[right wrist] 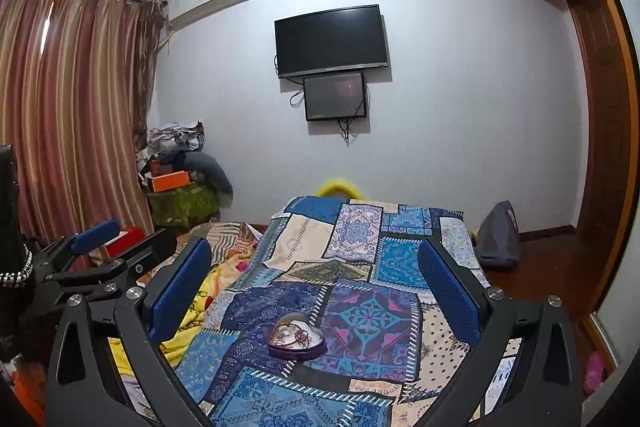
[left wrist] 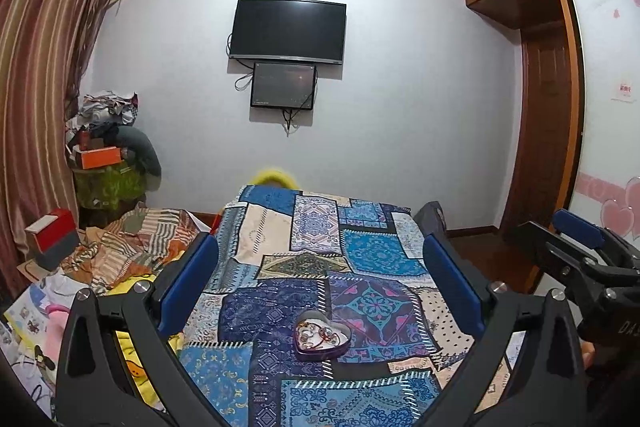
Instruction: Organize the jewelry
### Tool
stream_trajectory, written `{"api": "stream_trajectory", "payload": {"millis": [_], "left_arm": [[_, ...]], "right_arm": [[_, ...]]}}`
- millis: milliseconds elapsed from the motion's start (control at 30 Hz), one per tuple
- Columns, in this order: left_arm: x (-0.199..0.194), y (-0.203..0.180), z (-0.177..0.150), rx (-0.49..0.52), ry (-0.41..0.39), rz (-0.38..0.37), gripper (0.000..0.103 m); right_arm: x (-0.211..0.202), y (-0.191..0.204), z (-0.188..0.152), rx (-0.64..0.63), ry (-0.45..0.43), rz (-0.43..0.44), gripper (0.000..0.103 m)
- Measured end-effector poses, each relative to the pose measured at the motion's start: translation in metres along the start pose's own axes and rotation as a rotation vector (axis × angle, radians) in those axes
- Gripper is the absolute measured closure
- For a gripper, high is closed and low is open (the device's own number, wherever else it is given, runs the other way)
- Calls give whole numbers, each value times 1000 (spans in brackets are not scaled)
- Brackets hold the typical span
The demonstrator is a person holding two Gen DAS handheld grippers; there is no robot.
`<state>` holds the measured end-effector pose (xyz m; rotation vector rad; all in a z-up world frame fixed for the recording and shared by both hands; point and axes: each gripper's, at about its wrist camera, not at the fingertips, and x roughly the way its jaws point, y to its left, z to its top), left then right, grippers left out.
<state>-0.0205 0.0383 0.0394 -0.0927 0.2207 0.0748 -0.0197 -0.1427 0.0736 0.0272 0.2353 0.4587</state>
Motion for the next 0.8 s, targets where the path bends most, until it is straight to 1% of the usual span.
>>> {"api": "stream_trajectory", "payload": {"millis": [200,800], "left_arm": [[0,5,0,-7,-2,5,0],[1,4,-3,-8,2,7,0]], "right_arm": [[0,0,0,1,0,1,1],[2,3,1,-3,-2,3,1]]}}
